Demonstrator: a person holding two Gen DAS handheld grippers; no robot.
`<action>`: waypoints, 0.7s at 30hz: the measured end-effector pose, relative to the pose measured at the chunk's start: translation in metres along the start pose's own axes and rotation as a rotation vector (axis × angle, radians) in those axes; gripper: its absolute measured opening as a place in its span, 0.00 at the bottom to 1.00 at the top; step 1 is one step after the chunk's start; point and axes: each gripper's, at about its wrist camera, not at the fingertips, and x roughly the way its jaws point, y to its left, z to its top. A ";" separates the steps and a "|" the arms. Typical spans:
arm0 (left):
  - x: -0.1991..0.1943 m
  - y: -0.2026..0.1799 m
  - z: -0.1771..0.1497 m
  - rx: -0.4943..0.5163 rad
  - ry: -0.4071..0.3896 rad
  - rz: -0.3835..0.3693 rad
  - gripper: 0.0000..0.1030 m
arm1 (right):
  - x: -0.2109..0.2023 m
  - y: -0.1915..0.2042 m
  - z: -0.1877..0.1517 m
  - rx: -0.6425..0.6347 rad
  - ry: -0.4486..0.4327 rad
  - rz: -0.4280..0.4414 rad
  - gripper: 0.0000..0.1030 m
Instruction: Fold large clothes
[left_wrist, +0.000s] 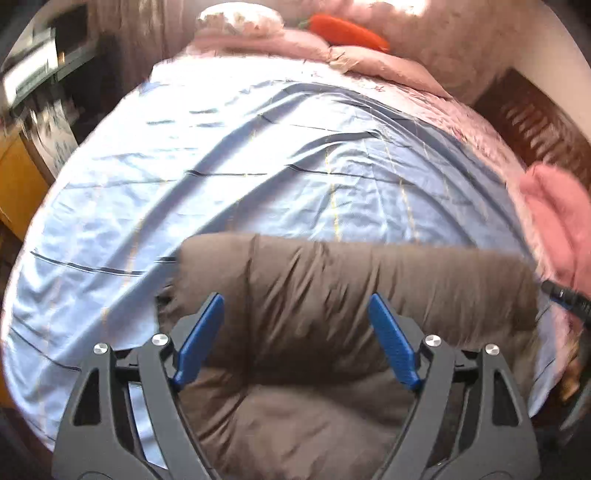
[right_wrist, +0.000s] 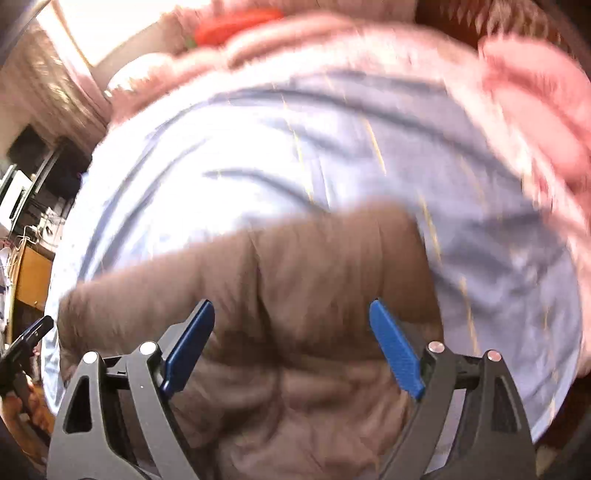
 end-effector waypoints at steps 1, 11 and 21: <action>0.014 0.004 0.011 -0.058 0.033 -0.026 0.68 | 0.004 0.007 0.008 -0.014 -0.008 0.013 0.85; 0.117 0.036 0.014 -0.225 0.231 0.045 0.20 | 0.100 -0.003 0.008 0.023 0.199 -0.012 0.69; -0.034 -0.046 -0.049 0.177 0.105 -0.036 0.47 | -0.010 0.071 -0.062 -0.258 0.196 0.103 0.70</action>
